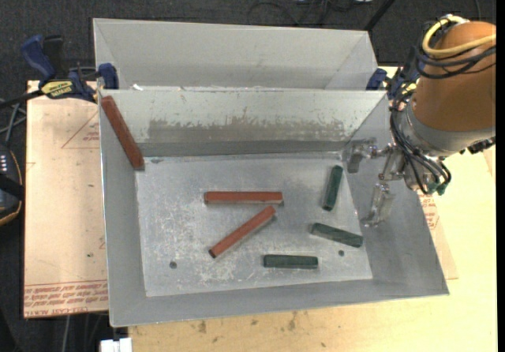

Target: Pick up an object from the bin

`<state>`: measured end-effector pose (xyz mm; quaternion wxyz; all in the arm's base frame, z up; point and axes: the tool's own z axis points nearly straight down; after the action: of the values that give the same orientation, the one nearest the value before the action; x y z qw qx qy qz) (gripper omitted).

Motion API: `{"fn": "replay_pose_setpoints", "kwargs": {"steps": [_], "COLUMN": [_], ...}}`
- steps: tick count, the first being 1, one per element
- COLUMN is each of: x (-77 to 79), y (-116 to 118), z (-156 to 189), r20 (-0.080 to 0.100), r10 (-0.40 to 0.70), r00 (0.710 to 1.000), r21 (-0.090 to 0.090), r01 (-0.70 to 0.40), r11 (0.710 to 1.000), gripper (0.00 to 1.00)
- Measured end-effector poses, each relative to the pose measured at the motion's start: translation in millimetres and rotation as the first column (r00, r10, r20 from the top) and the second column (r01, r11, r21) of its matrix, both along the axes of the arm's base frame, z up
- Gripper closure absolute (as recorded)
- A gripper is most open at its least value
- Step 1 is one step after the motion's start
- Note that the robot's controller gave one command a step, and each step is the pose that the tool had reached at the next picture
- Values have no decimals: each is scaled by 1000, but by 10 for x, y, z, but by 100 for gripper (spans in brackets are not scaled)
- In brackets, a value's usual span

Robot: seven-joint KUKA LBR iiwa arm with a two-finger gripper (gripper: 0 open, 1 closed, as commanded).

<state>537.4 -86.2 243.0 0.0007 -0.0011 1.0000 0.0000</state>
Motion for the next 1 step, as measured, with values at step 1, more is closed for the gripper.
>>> {"fn": "replay_pose_setpoints", "kwargs": {"steps": [1], "x": [0], "y": [0], "z": [0], "r20": [0], "r10": [0], "r00": [1000], "r21": [0], "r01": [0], "r11": [1000], "gripper": [0]}}
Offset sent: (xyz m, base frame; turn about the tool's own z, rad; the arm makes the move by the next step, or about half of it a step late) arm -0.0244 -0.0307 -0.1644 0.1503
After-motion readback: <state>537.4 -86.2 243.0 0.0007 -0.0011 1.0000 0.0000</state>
